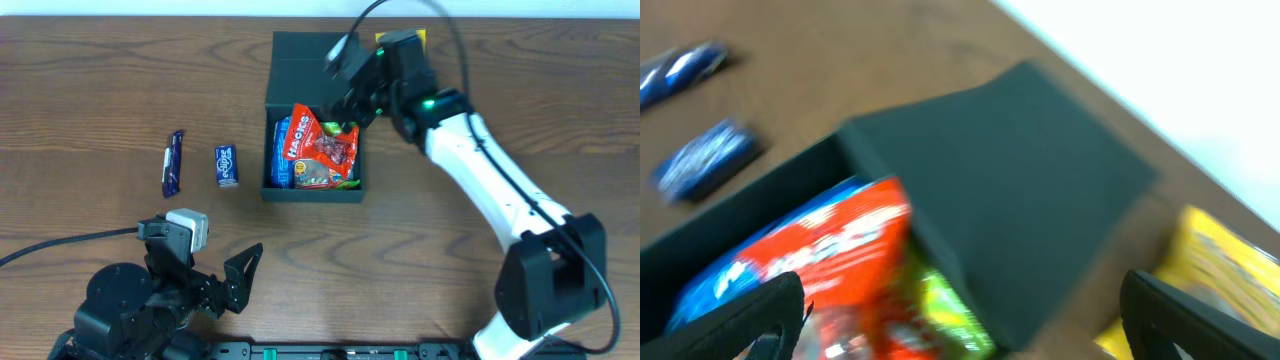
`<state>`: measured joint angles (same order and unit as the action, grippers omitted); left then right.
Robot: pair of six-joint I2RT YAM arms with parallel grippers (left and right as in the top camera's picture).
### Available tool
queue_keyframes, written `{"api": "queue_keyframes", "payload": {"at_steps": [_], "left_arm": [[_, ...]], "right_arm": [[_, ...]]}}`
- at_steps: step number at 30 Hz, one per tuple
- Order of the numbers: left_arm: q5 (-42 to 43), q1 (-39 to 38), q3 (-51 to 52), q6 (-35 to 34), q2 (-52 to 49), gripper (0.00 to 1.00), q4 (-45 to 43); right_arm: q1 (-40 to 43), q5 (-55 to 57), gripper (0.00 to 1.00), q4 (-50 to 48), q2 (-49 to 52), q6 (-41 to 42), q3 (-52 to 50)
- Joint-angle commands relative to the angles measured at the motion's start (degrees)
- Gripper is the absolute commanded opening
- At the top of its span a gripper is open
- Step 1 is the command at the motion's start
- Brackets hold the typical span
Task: Pack container
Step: 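Move the right gripper to the yellow HACKS bag and grasp it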
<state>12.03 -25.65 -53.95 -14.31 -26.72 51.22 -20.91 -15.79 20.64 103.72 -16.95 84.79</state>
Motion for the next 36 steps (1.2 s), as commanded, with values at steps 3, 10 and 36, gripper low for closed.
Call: {"api": "queue_keyframes", "payload": {"at_steps": [3,10,36], "left_arm": [[-0.35,0.11,-1.07,2.60,0.26,0.95,0.66],[-0.85,0.11,-1.07,3.65,0.26,0.95,1.18],[-3.69,0.11,-1.07,4.07,0.22,0.95,2.78]], "right_arm": [[4.68,4.44,0.99,-1.81,0.17,10.51,0.92],[7.15,4.79,0.99,-4.20,1.44,13.84,0.85],[9.31,23.28,0.99,-27.78,23.41,25.73,0.83]]}}
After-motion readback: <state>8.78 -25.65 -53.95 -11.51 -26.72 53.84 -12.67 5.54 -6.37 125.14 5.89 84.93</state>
